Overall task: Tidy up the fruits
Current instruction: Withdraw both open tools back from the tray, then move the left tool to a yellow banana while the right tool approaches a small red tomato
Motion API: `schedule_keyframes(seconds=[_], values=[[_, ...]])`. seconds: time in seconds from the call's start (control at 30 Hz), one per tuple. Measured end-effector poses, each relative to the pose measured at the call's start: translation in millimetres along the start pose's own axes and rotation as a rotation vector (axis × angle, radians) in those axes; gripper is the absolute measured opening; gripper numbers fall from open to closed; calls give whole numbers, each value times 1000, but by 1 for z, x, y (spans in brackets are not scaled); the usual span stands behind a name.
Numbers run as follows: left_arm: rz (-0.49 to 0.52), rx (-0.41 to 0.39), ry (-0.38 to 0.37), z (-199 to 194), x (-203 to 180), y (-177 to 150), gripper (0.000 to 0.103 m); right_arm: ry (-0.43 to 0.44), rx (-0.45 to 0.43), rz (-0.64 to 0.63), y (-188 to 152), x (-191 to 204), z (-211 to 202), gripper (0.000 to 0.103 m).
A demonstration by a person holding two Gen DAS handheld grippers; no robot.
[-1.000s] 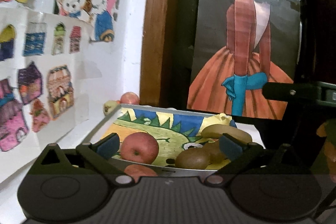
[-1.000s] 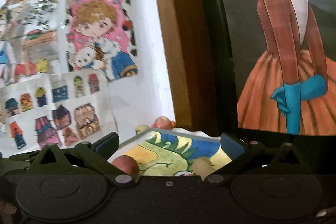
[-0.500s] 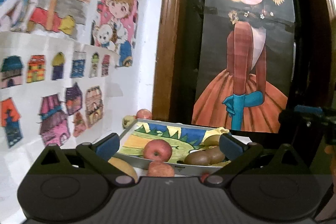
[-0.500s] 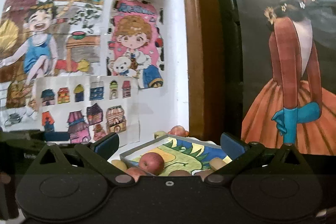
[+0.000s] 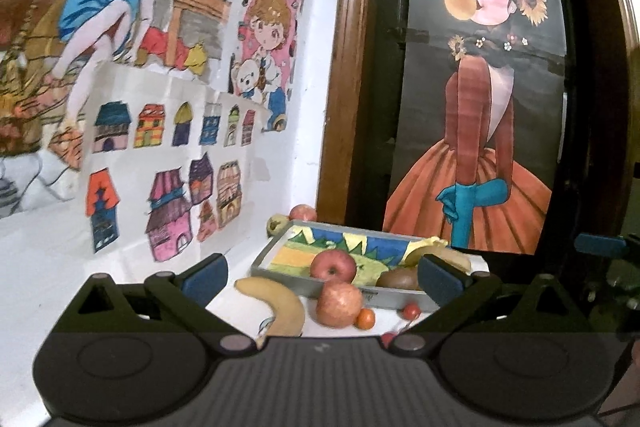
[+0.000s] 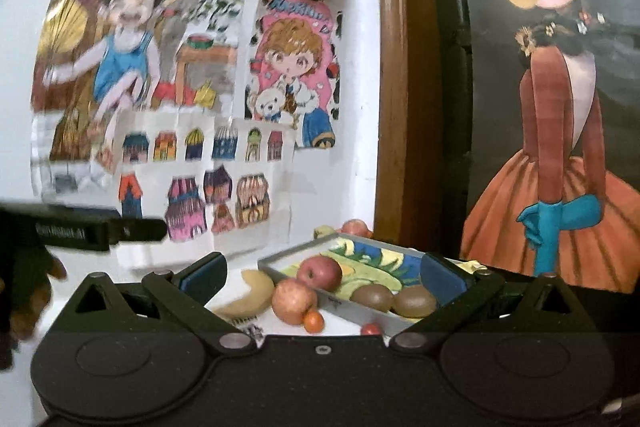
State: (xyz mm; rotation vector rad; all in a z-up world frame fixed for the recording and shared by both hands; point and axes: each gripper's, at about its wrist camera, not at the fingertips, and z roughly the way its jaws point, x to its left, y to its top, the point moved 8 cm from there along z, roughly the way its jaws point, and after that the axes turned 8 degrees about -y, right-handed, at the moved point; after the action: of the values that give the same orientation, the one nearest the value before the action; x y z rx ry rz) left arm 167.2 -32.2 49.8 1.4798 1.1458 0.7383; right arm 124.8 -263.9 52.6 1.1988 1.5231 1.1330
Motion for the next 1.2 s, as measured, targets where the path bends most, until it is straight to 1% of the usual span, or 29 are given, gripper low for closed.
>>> schedule_keyframes(seconds=[0.07, 0.23, 0.47, 0.83, 1.03, 1.2], values=[[-8, 8, 5, -5, 4, -5, 103, 5, 9, -18, -8, 9, -3, 102], [-22, 33, 20, -13, 13, -17, 103, 43, 64, 1, -25, 25, -4, 102], [-26, 84, 46, -14, 25, -33, 103, 65, 143, 43, -47, 34, 3, 102], [-27, 204, 65, 6, 44, -67, 103, 70, 299, 27, -87, 37, 28, 102], [-27, 256, 62, 21, 50, -79, 103, 65, 354, 23, -100, 34, 45, 102], [-11, 283, 52, 34, 50, -81, 103, 65, 390, 15, -108, 32, 60, 102]])
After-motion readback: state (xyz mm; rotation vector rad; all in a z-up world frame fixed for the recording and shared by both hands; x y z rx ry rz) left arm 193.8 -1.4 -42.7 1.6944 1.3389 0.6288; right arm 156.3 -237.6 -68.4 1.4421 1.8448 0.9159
